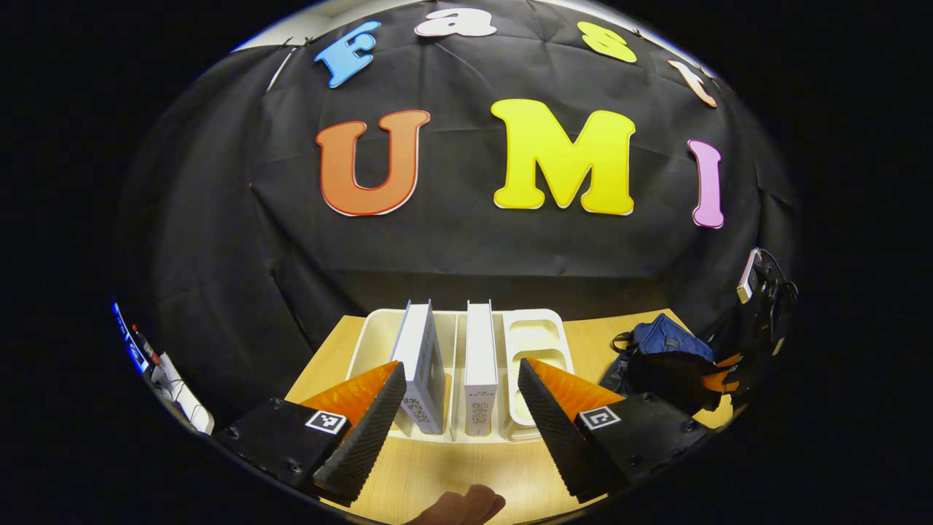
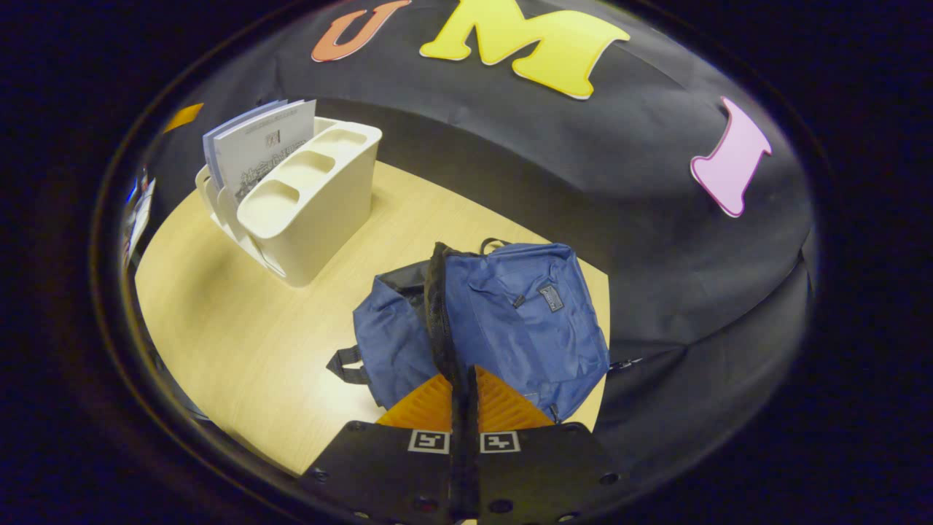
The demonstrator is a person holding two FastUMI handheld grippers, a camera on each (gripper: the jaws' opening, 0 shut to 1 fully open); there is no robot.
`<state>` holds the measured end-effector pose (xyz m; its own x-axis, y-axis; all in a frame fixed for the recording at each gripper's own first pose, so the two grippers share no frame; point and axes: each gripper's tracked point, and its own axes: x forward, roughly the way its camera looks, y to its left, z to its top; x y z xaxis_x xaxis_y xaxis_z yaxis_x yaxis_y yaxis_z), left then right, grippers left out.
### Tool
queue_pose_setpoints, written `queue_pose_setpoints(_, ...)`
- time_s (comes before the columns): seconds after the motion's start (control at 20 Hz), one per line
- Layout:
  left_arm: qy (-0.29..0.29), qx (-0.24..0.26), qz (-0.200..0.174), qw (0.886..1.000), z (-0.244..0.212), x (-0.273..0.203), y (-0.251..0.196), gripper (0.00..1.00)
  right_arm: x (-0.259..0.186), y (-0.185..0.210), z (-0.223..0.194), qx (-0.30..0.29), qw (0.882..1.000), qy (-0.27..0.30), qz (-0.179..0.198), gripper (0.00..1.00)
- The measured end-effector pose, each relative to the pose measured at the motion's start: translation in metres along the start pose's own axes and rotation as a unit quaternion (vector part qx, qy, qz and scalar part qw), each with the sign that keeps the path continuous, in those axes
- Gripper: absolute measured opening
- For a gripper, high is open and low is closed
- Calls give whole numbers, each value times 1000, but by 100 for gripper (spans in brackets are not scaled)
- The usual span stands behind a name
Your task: Open the schoolbag, grab two books from the bookshelf and put them into the schoolbag.
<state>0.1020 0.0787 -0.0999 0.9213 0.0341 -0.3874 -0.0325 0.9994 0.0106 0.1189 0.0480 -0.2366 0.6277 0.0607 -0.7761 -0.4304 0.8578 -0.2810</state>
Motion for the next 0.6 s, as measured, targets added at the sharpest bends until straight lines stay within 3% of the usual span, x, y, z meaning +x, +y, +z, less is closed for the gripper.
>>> queue_pose_setpoints(0.3, 66, -2, -44, 997, 13, 56, -28, 99, -9, -23, 8, 39, 999, -6, 29, 1)
queue_pose_setpoints(0.45, 117, 16, -37, 992, 6, 81, -32, 99, -10, -30, 11, 46, 998, -10, 37, 1)
queue_pose_setpoints(0.6, 190, 31, -37, 981, -13, 97, -33, 99, -14, -34, 17, 45, 998, -15, 45, 0)
